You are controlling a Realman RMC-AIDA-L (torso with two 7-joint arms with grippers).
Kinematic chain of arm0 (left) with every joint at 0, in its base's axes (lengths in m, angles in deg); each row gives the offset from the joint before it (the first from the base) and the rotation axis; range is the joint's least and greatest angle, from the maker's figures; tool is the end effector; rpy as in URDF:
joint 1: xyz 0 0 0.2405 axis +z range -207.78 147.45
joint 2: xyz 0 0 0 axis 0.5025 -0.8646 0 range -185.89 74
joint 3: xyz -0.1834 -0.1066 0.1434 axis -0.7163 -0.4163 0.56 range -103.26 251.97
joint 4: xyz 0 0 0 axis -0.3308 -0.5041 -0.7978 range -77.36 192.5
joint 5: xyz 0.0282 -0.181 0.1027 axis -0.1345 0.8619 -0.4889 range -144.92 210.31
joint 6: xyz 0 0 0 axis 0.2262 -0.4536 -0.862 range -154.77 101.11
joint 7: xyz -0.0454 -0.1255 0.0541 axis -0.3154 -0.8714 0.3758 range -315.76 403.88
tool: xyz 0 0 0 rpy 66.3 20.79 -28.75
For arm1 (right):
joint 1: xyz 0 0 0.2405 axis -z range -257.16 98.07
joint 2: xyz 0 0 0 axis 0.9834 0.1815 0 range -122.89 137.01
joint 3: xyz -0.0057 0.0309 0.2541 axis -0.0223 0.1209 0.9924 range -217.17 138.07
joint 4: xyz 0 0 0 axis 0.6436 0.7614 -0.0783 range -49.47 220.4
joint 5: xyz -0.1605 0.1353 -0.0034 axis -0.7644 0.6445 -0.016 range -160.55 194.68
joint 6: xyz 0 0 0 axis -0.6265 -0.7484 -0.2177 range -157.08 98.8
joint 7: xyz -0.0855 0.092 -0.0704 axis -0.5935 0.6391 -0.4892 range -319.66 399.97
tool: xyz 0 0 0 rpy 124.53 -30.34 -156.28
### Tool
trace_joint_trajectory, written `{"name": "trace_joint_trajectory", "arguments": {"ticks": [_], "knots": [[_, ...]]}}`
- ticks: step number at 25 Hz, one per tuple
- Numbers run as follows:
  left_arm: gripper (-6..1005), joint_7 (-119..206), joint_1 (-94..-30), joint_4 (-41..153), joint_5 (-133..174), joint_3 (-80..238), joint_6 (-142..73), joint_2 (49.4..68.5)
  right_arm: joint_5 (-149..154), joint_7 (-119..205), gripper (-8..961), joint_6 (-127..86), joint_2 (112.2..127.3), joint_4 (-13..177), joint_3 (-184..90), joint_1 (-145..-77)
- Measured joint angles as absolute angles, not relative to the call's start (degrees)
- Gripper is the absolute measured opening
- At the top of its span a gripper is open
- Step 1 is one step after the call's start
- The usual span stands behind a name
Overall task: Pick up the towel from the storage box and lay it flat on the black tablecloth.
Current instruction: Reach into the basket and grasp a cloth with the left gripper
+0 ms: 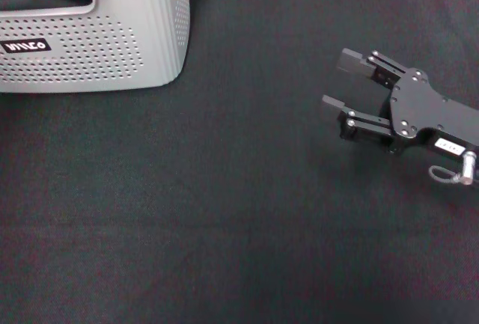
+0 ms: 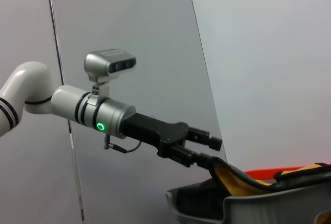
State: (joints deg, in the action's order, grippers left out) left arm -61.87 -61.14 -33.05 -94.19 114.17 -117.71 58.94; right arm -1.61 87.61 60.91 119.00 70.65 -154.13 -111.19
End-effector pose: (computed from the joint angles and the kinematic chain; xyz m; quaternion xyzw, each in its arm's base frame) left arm -0.1816 0.3680 0.1759 -0.9235 -0.0941 -0.0557 0.3678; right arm 0.2185 0.3104 -0.0284 -0.8684 0.1104 0.4627 0.1401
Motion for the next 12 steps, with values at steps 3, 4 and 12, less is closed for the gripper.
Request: {"name": "trace_joint_trajectory", "arguments": {"ticks": [3, 4, 12], "knots": [[820, -61.4, -61.6, -30.9, -97.1, 114.3, -115.5, 59.17, -1.6, 87.4, 857, 60.5, 119.1, 70.8, -154.1, -111.5], [812, -61.4, -61.8, -30.3, -97.9, 114.3, -115.0, 59.18, -1.6, 87.4, 857, 60.5, 119.1, 70.8, -154.1, -111.5], [753, -61.5, -62.7, -28.1, -101.1, 115.9, -110.8, 59.22, -1.6, 87.3, 857, 60.5, 119.33, 71.4, -154.1, -111.5]]}}
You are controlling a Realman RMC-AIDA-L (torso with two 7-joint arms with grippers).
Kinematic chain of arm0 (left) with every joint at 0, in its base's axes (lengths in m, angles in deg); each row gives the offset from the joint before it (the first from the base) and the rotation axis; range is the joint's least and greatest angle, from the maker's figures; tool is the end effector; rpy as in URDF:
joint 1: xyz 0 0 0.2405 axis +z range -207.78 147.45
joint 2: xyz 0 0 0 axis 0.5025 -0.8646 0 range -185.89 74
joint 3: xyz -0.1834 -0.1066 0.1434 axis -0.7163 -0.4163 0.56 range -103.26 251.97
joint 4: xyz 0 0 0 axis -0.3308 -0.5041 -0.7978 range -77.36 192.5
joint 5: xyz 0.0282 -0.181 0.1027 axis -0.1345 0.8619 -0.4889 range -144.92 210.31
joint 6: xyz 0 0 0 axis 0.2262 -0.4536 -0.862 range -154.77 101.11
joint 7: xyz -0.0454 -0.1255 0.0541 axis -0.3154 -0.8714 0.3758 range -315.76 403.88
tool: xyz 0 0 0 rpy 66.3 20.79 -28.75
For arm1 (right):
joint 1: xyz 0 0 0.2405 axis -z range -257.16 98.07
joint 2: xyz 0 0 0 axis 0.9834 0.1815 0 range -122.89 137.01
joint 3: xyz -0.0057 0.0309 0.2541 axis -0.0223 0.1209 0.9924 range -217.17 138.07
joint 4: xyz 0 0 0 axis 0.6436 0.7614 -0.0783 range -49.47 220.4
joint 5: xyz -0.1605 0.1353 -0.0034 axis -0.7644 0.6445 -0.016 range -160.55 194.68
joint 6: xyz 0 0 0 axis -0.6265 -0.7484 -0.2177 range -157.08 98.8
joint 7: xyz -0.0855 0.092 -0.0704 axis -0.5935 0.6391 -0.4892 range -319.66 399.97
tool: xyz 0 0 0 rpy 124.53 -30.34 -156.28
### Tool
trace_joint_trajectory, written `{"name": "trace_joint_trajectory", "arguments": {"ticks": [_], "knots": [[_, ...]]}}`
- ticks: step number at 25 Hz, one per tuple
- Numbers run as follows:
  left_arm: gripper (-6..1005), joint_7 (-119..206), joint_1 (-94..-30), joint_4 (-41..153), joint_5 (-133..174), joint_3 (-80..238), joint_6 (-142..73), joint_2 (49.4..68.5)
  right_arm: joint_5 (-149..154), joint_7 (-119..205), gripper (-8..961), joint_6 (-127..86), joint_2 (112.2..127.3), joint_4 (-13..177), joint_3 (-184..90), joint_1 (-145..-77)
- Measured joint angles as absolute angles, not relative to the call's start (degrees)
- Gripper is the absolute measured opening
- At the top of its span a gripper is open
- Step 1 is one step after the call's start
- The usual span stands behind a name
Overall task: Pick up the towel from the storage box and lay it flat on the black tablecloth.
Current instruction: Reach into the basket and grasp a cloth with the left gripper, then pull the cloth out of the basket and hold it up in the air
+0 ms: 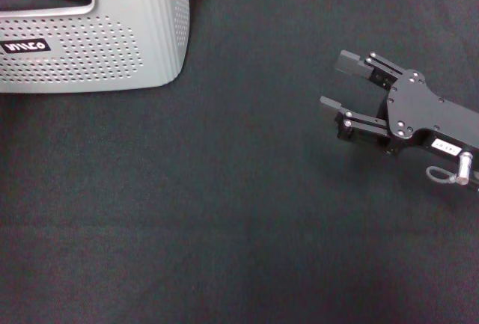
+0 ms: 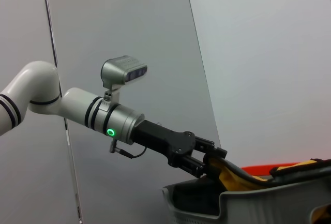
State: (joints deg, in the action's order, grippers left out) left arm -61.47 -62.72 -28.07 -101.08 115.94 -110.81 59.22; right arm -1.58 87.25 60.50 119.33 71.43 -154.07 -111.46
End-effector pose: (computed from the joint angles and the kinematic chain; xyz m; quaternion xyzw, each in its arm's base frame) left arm -0.1982 0.3891 0.1670 -0.9117 -0.1195 -0.0159 0.3927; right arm 0.2197 0.3111 -0.0308 -0.8696 0.1130 0.4585 0.1441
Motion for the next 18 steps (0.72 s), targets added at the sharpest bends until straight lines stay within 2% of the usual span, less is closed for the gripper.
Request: {"name": "trace_joint_trajectory", "arguments": {"ticks": [11, 17, 18], "knots": [[671, -62.0, -63.1, -27.6, -100.3, 116.3, -112.0, 59.03, -1.1, 87.1, 857, 60.5, 119.38, 71.4, -154.1, -111.1], [440, -62.6, -63.0, -27.7, -96.2, 115.6, -114.1, 58.31, -1.1, 87.1, 858, 60.5, 119.38, 71.6, -153.7, -111.1], [323, -62.8, -62.9, -27.7, -96.0, 115.6, -114.1, 58.2, -1.1, 87.1, 858, 60.5, 119.39, 71.7, -153.5, -111.1]]}}
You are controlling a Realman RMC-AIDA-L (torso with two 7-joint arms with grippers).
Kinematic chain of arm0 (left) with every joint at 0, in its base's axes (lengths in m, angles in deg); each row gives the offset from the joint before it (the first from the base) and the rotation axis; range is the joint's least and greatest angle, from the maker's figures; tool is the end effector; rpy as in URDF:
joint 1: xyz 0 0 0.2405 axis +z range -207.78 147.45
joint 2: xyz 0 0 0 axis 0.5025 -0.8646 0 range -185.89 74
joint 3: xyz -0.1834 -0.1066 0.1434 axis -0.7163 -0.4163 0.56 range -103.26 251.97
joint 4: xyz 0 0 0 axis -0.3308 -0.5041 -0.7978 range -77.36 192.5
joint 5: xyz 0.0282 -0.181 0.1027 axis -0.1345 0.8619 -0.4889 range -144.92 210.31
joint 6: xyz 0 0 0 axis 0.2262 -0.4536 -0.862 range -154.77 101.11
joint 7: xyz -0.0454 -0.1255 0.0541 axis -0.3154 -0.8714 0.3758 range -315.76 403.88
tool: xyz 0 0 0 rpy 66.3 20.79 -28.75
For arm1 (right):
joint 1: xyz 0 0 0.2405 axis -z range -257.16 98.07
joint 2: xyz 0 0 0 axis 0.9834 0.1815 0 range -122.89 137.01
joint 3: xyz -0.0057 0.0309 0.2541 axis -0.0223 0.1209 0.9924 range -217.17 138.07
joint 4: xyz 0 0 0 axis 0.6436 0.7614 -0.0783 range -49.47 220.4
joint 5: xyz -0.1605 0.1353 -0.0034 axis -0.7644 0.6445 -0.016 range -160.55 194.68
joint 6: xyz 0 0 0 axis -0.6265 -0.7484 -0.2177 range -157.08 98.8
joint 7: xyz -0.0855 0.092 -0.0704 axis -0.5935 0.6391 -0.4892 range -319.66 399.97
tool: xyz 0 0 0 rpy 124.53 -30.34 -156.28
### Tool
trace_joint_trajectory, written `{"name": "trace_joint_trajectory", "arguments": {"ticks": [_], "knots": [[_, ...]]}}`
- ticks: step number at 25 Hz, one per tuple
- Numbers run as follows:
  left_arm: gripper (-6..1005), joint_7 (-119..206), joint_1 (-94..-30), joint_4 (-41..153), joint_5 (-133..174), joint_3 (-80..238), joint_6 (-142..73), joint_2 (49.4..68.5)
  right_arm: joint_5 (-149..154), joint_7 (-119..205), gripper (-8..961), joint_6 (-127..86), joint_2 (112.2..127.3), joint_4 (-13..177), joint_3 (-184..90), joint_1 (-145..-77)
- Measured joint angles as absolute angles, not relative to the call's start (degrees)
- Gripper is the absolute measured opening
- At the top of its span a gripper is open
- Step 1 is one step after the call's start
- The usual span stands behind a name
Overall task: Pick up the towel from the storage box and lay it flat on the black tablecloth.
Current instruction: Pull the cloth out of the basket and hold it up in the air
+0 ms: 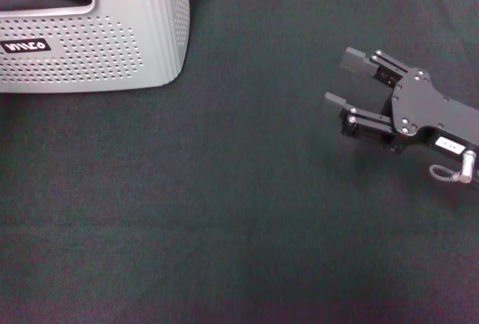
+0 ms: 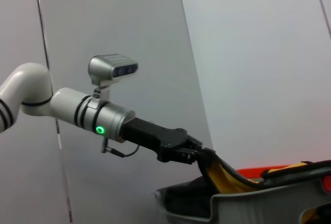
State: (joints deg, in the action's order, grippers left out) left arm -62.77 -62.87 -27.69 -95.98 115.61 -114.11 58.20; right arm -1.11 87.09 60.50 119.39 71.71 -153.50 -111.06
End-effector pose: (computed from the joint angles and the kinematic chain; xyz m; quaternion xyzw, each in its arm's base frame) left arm -0.1877 0.3844 0.1673 -0.9220 -0.1184 -0.0537 0.3647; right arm 0.2225 0.3113 -0.0290 -0.8659 0.1177 0.4612 0.1537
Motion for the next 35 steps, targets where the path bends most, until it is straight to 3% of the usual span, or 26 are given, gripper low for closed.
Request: {"name": "trace_joint_trajectory", "arguments": {"ticks": [1, 7, 15, 24, 29, 35], "knots": [[206, -62.9, -62.8, -27.7, -96.0, 115.5, -114.1, 58.13, -1.2, 87.1, 858, 60.5, 119.41, 71.8, -153.3, -111.1], [32, -64.0, -62.8, -27.6, -95.1, 115.1, -114.1, 57.98, -1.1, 87.1, 857, 60.5, 119.47, 71.9, -153.0, -110.9], [18, -67.9, -62.7, -28.1, -86.7, 112.9, -114.1, 56.69, -1.0, 86.1, 856, 61.1, 119.68, 72.0, -152.0, -110.0], [12, -67.6, -59.2, -27.9, -56.0, 104.2, -118.6, 55.24, -1.4, 77.6, 855, 61.5, 120.59, 71.3, -148.9, -110.2], [12, -68.3, -56.8, -28.3, -43.6, 104.1, -121.1, 54.26, -1.5, 72.2, 855, 61.0, 121.52, 71.3, -149.0, -112.5], [12, -68.8, -53.7, -30.5, -39.5, 104.3, -121.4, 54.6, -5.9, 65.2, 854, 58.1, 123.07, 68.5, -149.3, -114.6]]}}
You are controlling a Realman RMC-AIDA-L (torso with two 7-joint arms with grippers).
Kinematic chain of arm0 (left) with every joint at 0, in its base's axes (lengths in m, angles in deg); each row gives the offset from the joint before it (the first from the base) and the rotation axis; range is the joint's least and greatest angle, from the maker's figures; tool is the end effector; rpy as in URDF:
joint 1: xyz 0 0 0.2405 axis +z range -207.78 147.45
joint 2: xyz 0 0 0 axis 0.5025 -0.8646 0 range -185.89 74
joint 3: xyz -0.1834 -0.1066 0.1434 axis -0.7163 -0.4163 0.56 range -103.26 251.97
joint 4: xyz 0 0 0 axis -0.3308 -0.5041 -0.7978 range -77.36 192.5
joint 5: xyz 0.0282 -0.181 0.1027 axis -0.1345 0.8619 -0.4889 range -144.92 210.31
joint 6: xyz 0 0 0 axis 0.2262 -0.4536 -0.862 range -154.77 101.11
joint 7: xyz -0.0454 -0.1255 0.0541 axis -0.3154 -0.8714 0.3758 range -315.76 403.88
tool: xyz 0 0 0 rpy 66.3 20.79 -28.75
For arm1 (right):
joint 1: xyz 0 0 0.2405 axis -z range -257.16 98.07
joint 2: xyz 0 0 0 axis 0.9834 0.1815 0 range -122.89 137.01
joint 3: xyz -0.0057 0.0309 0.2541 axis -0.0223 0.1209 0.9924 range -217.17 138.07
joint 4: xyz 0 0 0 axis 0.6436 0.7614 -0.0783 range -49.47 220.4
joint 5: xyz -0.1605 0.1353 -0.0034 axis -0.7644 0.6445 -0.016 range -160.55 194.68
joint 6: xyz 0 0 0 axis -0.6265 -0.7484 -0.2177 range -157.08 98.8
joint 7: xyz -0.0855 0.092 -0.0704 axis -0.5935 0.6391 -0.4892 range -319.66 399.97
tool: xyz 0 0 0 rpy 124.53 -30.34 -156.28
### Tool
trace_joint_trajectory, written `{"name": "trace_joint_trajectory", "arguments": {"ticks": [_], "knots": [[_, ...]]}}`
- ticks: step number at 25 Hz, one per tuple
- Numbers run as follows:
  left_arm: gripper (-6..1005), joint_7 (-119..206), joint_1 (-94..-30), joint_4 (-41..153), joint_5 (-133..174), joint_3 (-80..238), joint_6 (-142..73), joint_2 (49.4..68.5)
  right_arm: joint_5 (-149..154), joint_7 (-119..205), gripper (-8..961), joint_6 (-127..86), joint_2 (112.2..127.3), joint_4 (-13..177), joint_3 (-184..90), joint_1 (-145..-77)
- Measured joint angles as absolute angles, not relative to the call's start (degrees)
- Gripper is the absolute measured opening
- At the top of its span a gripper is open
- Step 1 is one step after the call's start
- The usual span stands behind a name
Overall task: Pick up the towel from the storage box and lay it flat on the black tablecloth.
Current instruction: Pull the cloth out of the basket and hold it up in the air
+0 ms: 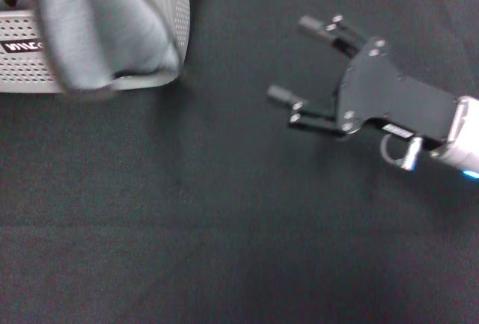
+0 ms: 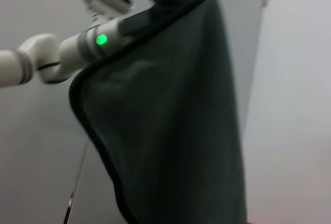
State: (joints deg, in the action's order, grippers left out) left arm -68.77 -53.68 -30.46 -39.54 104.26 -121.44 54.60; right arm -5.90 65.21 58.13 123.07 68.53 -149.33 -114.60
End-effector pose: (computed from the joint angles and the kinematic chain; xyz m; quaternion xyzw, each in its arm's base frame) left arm -0.1349 0.2966 0.2620 -0.8343 -0.0102 -0.4531 0.3140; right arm 0.1788 0.3206 -0.0510 -0.8634 -0.0808 0.4496 0.2142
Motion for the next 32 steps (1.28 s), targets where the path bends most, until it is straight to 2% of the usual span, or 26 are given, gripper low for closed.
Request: {"name": "trace_joint_trajectory", "arguments": {"ticks": [7, 12, 19, 29, 32], "knots": [[13, -68.8, -52.9, -30.6, -37.3, 104.5, -121.5, 54.96, -6.1, 49.2, 853, 41.7, 123.32, 54.2, -156.7, -109.7], [13, -68.7, -53.0, -30.6, -37.6, 104.4, -121.4, 56.33, 7.9, 27.7, 852, 36.0, 123.33, 46.0, -170.1, -107.4], [13, -68.3, -54.9, -30.6, -38.7, 104.6, -121.1, 58.81, 26.1, 8.5, 850, 39.9, 123.33, 42.9, -183.3, -109.1], [13, -68.1, -55.7, -30.4, -39.0, 106.0, -121.0, 59.89, 31.4, 7.3, 846, 40.7, 123.33, 39.8, -186.6, -113.6], [13, -68.1, -55.5, -30.2, -39.0, 106.0, -120.9, 59.9, 31.6, 7.3, 731, 42.0, 123.33, 39.6, -186.4, -113.7]]}}
